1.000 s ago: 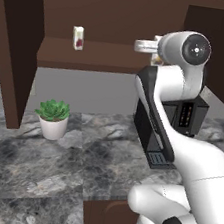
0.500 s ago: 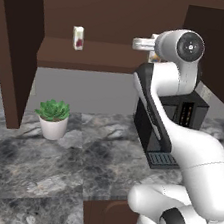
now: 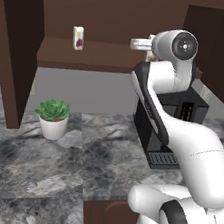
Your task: Sort all alcoholic drinks to one cabinet, and non-alcoholic drinks to the other.
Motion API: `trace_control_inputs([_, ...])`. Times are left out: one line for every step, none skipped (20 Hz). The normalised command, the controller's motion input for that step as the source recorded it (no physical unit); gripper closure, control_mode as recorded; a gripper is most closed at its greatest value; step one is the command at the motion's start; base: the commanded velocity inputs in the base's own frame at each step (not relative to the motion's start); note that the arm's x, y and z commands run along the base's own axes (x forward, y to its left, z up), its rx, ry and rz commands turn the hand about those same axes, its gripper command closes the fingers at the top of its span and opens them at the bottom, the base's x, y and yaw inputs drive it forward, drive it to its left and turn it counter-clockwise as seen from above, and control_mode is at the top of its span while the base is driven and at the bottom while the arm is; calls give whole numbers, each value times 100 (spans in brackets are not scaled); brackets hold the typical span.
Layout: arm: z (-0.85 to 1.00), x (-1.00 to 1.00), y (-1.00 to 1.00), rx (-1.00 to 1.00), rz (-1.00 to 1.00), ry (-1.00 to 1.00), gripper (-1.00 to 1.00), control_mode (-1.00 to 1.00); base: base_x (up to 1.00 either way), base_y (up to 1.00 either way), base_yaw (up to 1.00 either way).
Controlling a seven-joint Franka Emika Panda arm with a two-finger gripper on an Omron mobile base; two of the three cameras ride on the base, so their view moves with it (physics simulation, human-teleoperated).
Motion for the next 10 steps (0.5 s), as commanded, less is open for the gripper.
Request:
trace_control_inputs([-17, 22, 0, 0, 0, 3, 100, -100, 0, 0, 0])
trace_control_inputs([-18, 21, 0, 0, 0, 3, 100, -100, 0, 0, 0])
trace_control_inputs([-19, 19, 0, 0, 0, 3, 100, -100, 0, 0, 0])
trace_control_inputs([-20, 17, 0, 0, 0, 3, 100, -100, 0, 0, 0])
trace_control_inputs([-20, 17, 0, 0, 0, 4, 100, -100, 0, 0, 0])
trace_control_inputs([-20, 17, 0, 0, 0, 3, 100, -100, 0, 0, 0])
trace_control_inputs([-18, 17, 0, 0, 0, 3, 100, -100, 0, 0, 0])
trace_control_inputs([-18, 18, 0, 0, 0, 2, 100, -100, 0, 0, 0])
trace_control_inputs([-18, 17, 0, 0, 0, 2, 100, -100, 0, 0, 0])
trace_control_inputs([-18, 17, 0, 0, 0, 2, 100, -100, 0, 0, 0])
